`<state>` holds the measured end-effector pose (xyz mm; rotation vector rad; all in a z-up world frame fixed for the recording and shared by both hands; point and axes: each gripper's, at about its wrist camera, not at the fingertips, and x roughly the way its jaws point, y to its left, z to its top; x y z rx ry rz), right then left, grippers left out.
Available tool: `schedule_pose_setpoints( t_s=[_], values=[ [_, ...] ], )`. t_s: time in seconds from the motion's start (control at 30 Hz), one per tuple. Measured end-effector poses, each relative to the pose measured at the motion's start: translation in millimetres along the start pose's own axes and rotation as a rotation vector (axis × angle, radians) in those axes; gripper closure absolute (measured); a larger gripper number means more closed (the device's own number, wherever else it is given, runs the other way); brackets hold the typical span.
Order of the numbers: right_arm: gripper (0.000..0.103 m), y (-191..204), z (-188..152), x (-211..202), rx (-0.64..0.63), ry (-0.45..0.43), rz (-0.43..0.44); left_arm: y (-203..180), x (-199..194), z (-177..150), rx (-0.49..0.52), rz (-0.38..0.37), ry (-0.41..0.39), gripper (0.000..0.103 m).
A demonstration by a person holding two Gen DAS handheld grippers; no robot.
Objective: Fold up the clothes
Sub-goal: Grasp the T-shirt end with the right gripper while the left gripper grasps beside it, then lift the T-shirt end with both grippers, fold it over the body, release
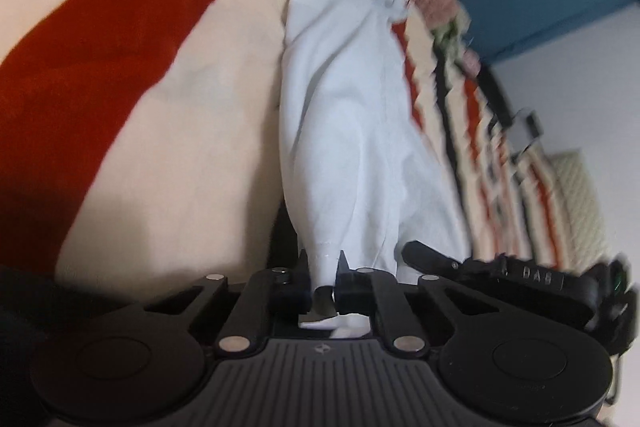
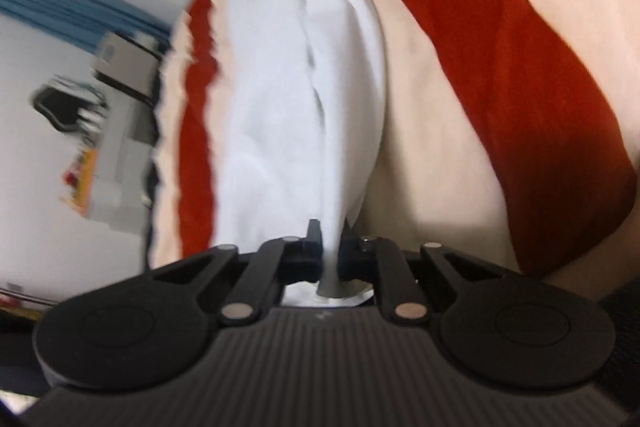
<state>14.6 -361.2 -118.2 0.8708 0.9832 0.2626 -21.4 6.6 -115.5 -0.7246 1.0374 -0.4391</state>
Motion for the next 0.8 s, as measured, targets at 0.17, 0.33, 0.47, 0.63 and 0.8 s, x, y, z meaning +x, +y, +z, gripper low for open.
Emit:
schedule_pose_setpoints(
  t_s=[0.17, 0.33, 0.47, 0.63, 0.8],
  values=[
    [0.095, 18.7, 20.6, -35.6, 0.032, -0.102, 0.147, -23.4, -32.7, 25.6, -0.061, -0.138, -0.083, 0.096],
    [0.095, 58.3, 45.2, -80.3, -0.026, -0.209, 0.282, -67.7, -89.0, 48.7, -0.026, -0.242, -0.198, 0.096],
    [0.095, 82.3, 48.1, -105.7, -0.098, -0.253, 0.329, -101.2, -129.1, 52.2, 0.038, -0.278, -0.272, 0.096],
    [0.095, 64.8, 10.1, -111.2, -0.123, -0.237, 0.284, -90.0, -136.9, 1.6, 0.045, -0.23, -0.231, 0.096],
    [0.095, 17.1, -42.8, -113.5, -0.075, -0.183, 0.226, -59.1, -130.8, -51.9, 0.02, -0.164, -0.158, 0.096]
  ],
)
